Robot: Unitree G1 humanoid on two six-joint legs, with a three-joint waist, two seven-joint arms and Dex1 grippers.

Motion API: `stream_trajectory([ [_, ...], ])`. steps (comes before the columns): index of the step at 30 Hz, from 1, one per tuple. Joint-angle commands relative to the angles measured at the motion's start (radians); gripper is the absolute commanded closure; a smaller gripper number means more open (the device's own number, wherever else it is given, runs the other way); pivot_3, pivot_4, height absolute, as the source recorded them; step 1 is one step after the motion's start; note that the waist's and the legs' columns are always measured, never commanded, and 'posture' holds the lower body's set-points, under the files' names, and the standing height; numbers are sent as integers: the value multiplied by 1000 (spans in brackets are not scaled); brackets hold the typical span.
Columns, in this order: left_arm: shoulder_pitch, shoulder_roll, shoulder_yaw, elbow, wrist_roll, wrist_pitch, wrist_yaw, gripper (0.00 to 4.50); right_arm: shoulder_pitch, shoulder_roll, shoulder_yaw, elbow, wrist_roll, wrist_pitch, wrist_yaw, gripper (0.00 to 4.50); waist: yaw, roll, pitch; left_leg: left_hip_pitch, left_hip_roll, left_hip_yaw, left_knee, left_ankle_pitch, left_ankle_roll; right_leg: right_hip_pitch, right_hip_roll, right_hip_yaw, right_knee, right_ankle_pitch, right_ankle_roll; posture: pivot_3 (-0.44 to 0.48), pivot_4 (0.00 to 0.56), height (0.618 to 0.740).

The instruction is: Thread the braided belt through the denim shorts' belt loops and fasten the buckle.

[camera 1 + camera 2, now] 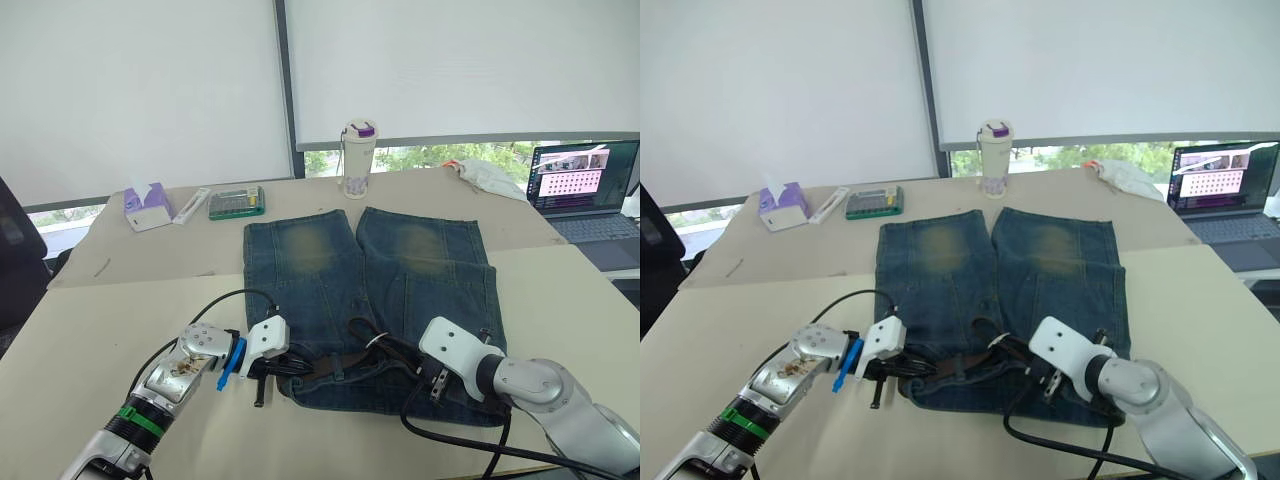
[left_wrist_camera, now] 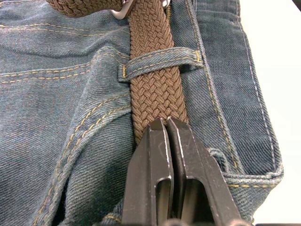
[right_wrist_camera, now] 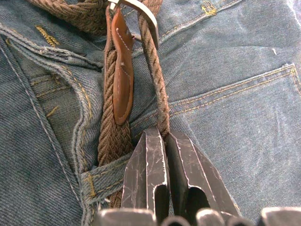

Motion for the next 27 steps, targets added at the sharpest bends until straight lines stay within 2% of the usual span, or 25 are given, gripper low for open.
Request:
stream_trajectory([
  [1, 43, 17, -34, 117, 119, 13, 56, 4500, 40, -21, -67, -33, -14, -1, -3, 4488, 3, 0, 0, 0, 0, 0, 0, 0, 0, 0, 0, 0, 0, 0, 0, 0, 150, 740],
  [3, 45, 19, -31, 126, 126, 2, 60, 4500, 154, -65, -170, -87, -21, 27, 21, 4488, 8, 0, 0, 0, 0, -1, 0, 0, 0, 0, 0, 0, -1, 0, 0, 0, 150, 740],
  [6, 53, 30, -23, 142, 132, -8, 65, 4500, 436, -128, -390, -172, -85, 67, 80, 4488, 15, 0, 0, -2, -1, -1, -1, 1, -1, 1, -3, -2, -3, 0, 1, 0, 150, 740],
  [8, 64, 43, -17, 153, 136, -21, 67, 4500, 623, -124, -557, -191, -164, 75, 106, 4488, 16, 0, 0, -2, -1, -1, -2, 1, -1, 1, -3, -3, -3, -1, 2, 0, 150, 740],
  [10, 73, 52, -9, 160, 136, -30, 67, 4500, 699, -104, -643, -190, -201, 57, 107, 4488, 9, -1, -1, 0, 0, -1, -3, 1, -1, 2, -3, -2, -4, -2, 3, 0, 150, 740],
  [13, 77, 62, -6, 179, 142, -46, 63, 4500, 712, -89, -661, -140, -235, 8, 78, 4488, 1, -1, -1, 1, 2, 0, -3, 0, -1, 3, -3, -2, -4, -1, 4, 0, 150, 740],
  [18, 69, 67, -6, 189, 139, -59, 57, 4500, 684, -36, -563, -93, -227, -73, 56, 4488, 2, -1, -1, 1, 1, -1, -4, 0, -1, 3, -2, -3, -4, -3, 6, 0, 150, 740],
  [22, 71, 70, 10, 170, 124, -51, 61, 4500, 643, 68, -530, -109, -175, -80, 49, 4488, 1, -1, -1, 1, 2, -1, -4, 1, -1, 3, -3, -2, -4, -3, 6, 0, 150, 740],
  [26, 99, 41, 83, 69, 5, -6, 52, 4500, 592, 146, -555, -115, -114, -94, 80, 4488, -8, 0, 0, 1, 4, -1, -5, 0, -1, 2, -1, -2, -4, -3, 6, 0, 150, 740],
  [27, 103, 31, 110, 29, -45, 39, 50, 4500, 574, 173, -574, -127, -75, -91, 95, 4122, -11, -1, 1, 1, 4, 0, -5, 0, -1, 1, -1, -1, -4, -3, 6, 0, 150, 740],
])
